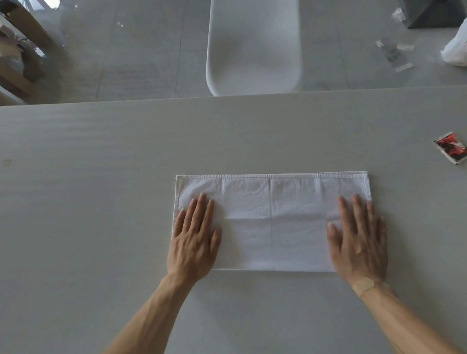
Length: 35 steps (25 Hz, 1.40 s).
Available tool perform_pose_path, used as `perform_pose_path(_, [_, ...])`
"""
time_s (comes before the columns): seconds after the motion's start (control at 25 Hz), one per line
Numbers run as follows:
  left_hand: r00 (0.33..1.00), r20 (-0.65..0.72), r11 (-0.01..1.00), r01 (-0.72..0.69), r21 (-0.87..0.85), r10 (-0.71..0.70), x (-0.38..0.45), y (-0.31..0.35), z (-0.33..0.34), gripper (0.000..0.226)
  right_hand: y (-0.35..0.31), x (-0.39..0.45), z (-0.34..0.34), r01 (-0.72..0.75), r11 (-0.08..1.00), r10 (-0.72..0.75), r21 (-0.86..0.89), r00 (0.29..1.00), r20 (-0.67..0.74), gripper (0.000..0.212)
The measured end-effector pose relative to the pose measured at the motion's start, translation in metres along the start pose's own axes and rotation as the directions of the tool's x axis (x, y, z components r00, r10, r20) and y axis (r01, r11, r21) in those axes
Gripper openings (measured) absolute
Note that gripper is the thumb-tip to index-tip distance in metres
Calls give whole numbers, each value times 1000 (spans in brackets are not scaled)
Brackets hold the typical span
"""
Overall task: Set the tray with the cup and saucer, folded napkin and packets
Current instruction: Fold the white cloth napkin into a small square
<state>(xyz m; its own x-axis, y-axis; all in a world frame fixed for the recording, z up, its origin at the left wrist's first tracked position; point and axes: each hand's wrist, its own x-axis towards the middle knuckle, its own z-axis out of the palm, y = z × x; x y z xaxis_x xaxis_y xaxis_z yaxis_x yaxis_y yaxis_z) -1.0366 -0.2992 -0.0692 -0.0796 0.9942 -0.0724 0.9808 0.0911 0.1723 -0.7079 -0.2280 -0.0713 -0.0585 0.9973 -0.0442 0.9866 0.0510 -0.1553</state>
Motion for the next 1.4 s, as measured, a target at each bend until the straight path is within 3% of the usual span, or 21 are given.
perform_pose_path(0.2, [999,-50,997,-13,-74,9,20,19,-8,61,-34,18,-9,69,996,-67,58,997,-39,59])
perform_pose_path(0.36, [967,-52,952,-256,-168,251,68,89,-3,53,-91,47,1,320,944,-326,79,943,66,52])
perform_pose_path(0.48, [970,-26,955,-244,-168,243,77,97,13,52,-91,52,14,291,955,-295,60,951,88,52])
perform_pose_path(0.6, [964,-4,963,-266,-50,266,78,68,17,58,-82,51,19,291,957,-290,-4,955,56,56])
perform_pose_path(0.8, [993,-8,991,-119,65,119,74,-11,5,64,-24,67,9,135,990,-133,-32,990,41,63])
perform_pose_path(0.92, [994,-18,992,-103,78,104,73,-35,3,65,5,72,3,105,993,-103,-53,994,34,63])
perform_pose_path(1.16, [994,12,991,-108,78,107,73,-32,0,65,5,73,5,106,991,-101,-77,993,65,63])
perform_pose_path(1.28, [999,30,998,-45,48,43,72,-20,-13,65,-6,70,-6,53,996,-46,-70,994,96,65])
perform_pose_path(1.4, [1000,-8,999,-26,-30,26,43,10,-13,62,-32,34,-9,166,986,-164,-27,985,52,64])
